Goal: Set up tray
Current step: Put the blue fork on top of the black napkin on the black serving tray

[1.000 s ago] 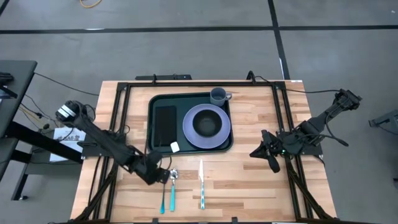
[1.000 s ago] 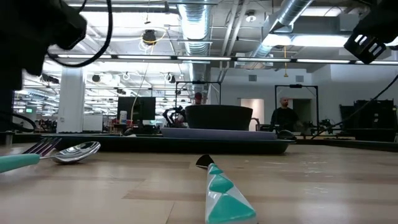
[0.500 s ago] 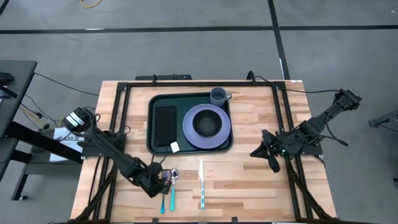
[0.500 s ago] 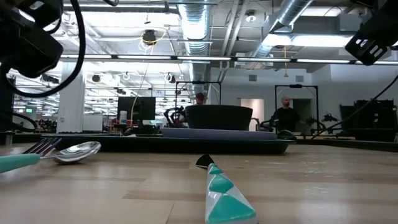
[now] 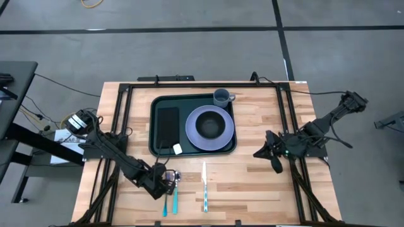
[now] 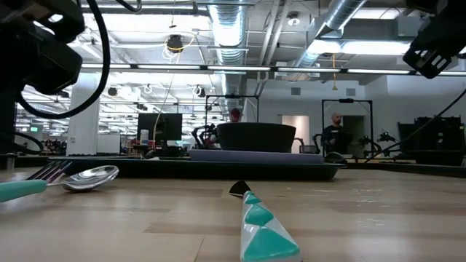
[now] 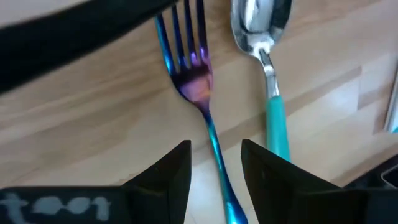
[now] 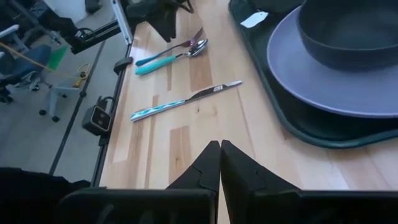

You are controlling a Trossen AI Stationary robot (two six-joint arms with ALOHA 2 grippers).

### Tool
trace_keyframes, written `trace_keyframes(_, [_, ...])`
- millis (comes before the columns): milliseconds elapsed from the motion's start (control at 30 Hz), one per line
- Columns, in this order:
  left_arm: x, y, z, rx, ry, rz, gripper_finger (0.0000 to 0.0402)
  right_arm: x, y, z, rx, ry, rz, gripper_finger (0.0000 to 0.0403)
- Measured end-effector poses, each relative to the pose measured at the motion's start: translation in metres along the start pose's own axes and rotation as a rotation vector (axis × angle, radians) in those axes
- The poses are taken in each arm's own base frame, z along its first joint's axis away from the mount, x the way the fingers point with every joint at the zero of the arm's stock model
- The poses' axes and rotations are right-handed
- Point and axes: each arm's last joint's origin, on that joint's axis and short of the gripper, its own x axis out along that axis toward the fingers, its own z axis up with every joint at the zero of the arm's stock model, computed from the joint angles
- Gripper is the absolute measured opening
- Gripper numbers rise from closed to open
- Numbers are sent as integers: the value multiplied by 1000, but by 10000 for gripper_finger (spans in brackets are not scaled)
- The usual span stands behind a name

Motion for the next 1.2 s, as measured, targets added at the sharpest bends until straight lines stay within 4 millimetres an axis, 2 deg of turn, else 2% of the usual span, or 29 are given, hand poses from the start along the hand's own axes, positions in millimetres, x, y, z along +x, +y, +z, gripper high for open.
trace_keyframes(367, [1, 0, 7, -15, -31, 12, 128, 2, -7, 5, 34, -22, -47, 5])
trace_keyframes(700, [28, -3, 3, -37, 16, 18, 128, 2, -7, 5, 34, -12, -31, 5])
trace_keyframes(967, [29, 1, 4, -82, 10, 62, 126, 2, -7, 5, 34, -11, -31, 5])
trace_keyframes(1067, [29, 2, 4, -99, 10, 81, 110, 2, -7, 5, 33, -11, -31, 5])
trace_keyframes(1200, [29, 4, 5, -105, 9, 96, 63, 2, -7, 5, 26, -10, -30, 5])
